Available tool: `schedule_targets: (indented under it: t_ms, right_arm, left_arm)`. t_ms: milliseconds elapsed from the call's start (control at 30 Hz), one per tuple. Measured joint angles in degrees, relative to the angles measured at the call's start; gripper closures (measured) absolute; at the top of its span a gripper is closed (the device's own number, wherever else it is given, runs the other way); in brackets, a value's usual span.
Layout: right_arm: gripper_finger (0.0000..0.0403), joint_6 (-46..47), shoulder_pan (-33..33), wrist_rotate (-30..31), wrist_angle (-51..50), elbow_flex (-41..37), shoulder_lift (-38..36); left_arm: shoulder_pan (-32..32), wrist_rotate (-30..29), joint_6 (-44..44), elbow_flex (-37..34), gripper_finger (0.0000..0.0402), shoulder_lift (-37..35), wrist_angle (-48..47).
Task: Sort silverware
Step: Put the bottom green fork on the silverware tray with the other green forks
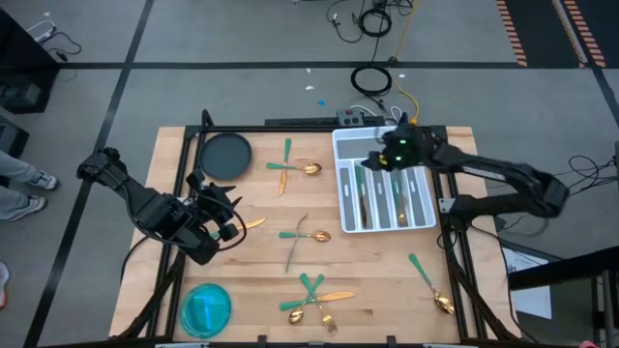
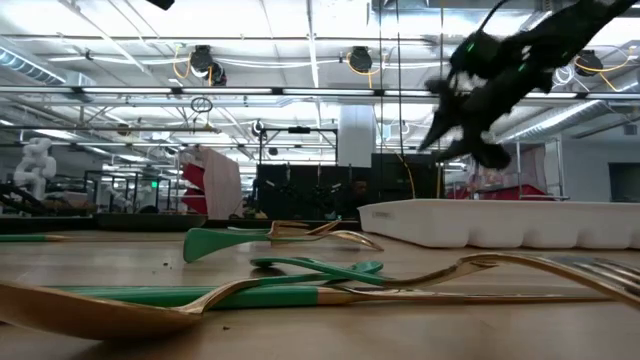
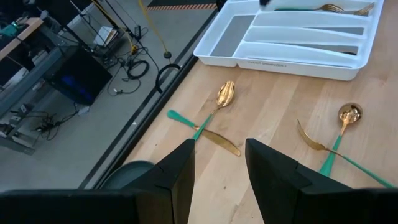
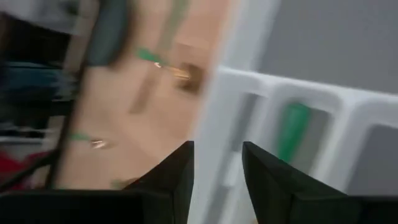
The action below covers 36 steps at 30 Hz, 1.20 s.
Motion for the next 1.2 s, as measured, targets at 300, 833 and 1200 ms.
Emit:
schedule_targets:
  t_ms: [300,833,1200]
  right_arm:
    - [0.0291,7.1,25.6,5.7,-48.6,5.5,-21.1]
    - [0.0296,31.9,65.2,16.7,-19.4,9.5,4.4]
    - [0.0295,0.8,62.6,14.0,-31.5,42.7,38.0]
  left_arm:
    - [0.0,-1.4,1.5,0.0,0.0252,0.0,0.1]
    - [-0.4,5.0,6.4,0.0,0.0252,0.0,9.5]
    - [-3.2,10.5,13.6,0.2,0.0252,-0.3,16.1]
